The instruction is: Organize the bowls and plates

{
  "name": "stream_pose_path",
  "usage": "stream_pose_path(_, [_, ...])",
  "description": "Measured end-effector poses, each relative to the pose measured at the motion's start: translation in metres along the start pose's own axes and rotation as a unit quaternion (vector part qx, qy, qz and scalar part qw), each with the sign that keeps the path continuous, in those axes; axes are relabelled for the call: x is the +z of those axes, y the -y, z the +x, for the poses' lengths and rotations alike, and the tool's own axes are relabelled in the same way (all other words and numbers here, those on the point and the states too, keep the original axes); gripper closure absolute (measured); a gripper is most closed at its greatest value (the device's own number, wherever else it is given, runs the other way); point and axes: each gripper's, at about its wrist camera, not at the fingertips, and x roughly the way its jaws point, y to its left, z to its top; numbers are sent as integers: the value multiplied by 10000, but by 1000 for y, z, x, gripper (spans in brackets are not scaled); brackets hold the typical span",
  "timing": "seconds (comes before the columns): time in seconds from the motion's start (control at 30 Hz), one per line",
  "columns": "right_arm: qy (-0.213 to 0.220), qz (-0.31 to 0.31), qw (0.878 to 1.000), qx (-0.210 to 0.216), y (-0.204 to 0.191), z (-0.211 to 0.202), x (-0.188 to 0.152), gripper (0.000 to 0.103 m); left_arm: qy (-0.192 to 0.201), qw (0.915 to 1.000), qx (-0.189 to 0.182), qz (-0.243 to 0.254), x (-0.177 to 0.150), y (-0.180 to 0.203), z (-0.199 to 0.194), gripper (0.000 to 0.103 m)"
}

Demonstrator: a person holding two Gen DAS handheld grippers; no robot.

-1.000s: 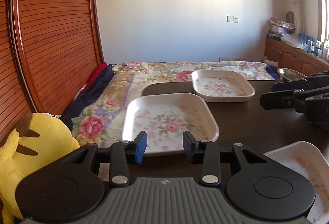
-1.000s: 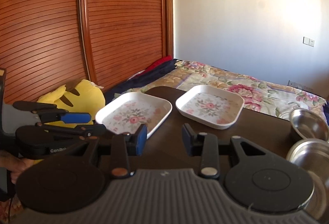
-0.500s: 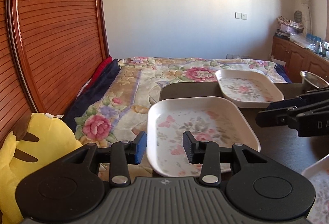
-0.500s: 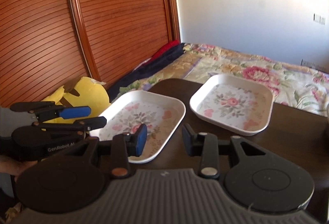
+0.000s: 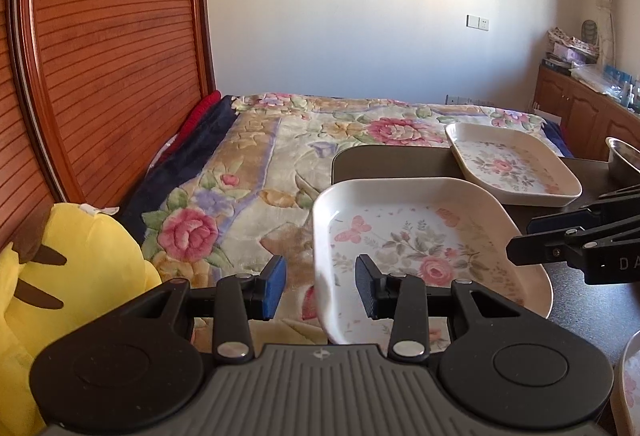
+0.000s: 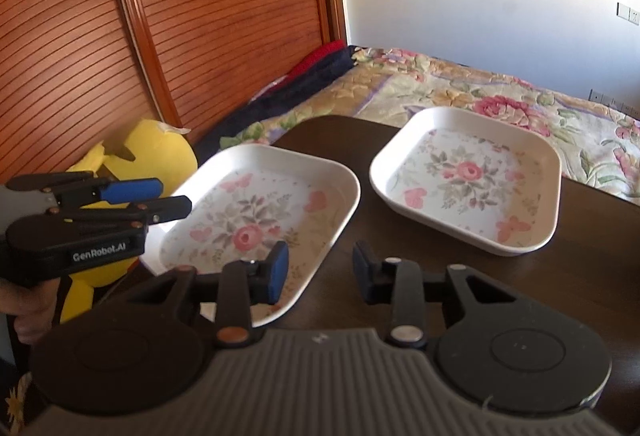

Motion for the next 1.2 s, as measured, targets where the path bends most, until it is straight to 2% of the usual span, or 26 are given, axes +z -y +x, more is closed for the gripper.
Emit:
stream_pose_path(0.37, [-202,115,9997,62,3,12,1,75,-91,9998,-71,-156,-2,-5,9,70])
stream_pose_path(0.63, [-250,152,9995,96,4,15,2,76,-90,9998,-96,-138,-3,-4,9,79])
stream_pose_path(0.9, [-346,96,9991,214,1,17,0,85,-185,9997,-110,-117,-4,5,4,79])
stream_pose_path(1.0, [-338,-53,9993,156,-3,16,-1,85,-194,9997,-104,-109,-5,6,0,79])
stream_pose_path(1.2, [-385,114,9989,248,4,14,-2,85,-123,9999,-58,-44,-4,12,-12,79])
